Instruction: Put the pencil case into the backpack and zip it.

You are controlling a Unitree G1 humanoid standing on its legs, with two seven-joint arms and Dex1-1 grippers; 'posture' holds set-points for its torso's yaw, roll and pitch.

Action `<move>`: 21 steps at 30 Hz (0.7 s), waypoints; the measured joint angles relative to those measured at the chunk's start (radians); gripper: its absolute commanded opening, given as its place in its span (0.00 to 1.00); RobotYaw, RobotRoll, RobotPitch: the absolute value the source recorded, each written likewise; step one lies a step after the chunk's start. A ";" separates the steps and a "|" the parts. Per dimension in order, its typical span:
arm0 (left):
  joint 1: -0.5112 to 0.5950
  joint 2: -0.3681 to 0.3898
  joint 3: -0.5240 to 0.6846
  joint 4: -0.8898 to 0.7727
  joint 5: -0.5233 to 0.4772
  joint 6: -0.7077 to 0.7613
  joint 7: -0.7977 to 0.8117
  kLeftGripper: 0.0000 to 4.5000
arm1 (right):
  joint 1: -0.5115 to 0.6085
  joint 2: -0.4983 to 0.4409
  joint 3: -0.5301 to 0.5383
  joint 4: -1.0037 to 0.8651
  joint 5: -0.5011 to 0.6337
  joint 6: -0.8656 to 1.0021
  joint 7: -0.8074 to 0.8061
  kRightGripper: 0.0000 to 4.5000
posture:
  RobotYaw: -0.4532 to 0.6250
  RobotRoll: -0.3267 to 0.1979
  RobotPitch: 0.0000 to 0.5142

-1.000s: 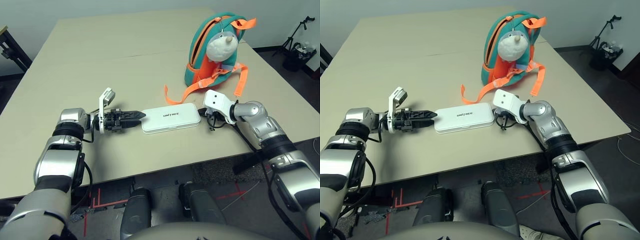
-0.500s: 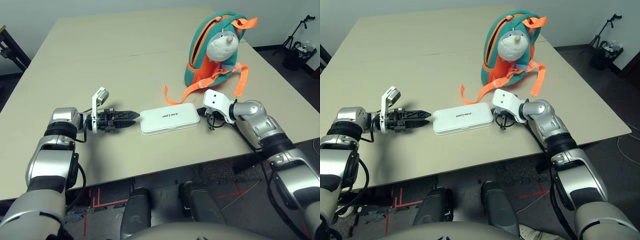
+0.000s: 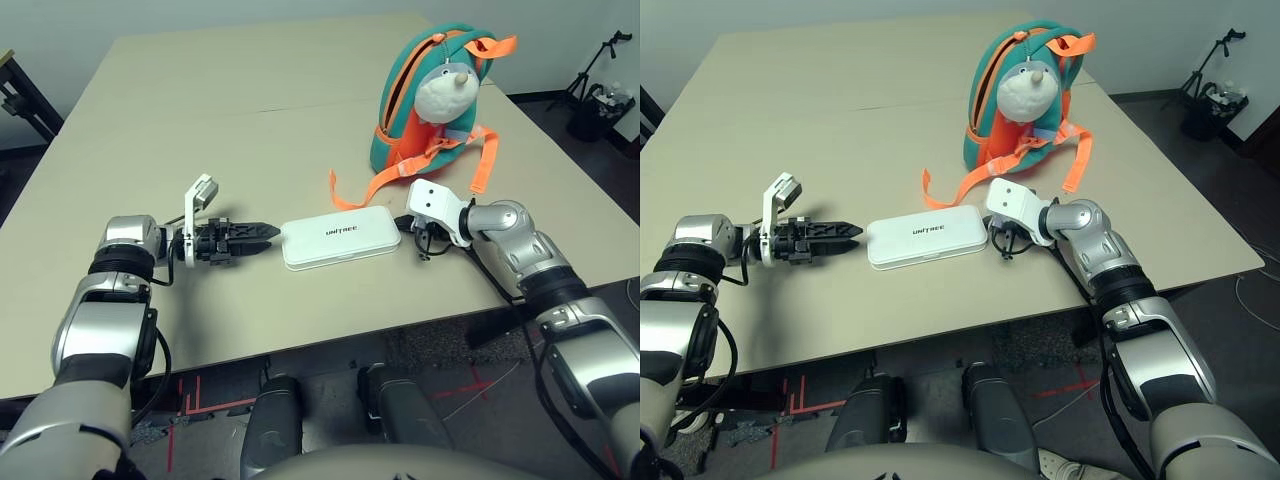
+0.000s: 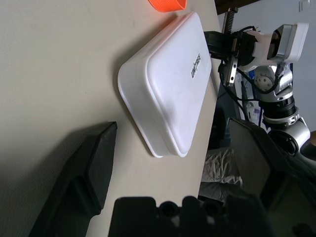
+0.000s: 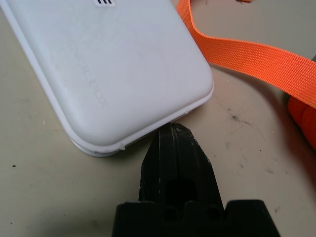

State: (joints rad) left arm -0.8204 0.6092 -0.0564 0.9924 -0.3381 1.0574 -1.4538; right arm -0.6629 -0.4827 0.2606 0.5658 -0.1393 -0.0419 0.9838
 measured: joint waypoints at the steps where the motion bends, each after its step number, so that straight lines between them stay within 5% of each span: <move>1: 0.001 0.000 0.001 -0.001 0.000 -0.001 0.000 1.00 | 0.000 0.004 0.000 -0.002 0.000 0.004 0.000 0.01 | 0.31 0.62 0.19; 21: 0.013 0.014 0.006 -0.015 0.000 0.015 -0.001 1.00 | -0.056 0.096 0.012 -0.012 -0.048 0.110 -0.008 0.01 | 0.31 0.62 0.20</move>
State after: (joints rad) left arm -0.8074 0.6227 -0.0506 0.9770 -0.3382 1.0719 -1.4546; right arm -0.7189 -0.3867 0.2729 0.5538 -0.1872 0.0681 0.9761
